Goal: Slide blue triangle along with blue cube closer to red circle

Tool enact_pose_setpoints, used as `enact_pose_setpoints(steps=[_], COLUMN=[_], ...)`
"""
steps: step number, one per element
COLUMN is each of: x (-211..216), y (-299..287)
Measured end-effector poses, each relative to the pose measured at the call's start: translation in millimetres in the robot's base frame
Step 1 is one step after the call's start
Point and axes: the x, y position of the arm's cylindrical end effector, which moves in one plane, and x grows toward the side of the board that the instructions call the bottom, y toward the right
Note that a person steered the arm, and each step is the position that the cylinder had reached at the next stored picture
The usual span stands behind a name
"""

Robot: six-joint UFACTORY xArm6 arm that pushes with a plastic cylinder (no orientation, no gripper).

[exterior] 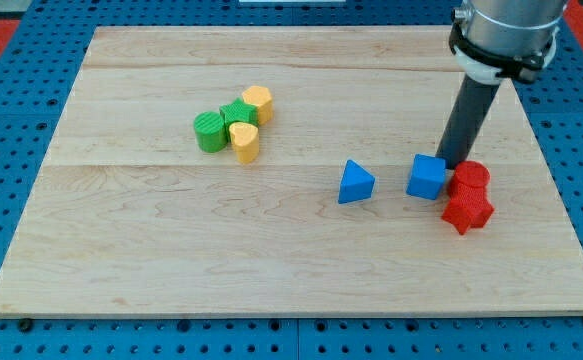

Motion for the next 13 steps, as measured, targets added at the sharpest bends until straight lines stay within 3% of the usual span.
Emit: enact_pose_setpoints(steps=[2,3,4,6,8,9,11,13], x=[20,-9,-27,-21,45,47,23,-10], y=[0,-10,-48,-136,-134,-93,-115,-97])
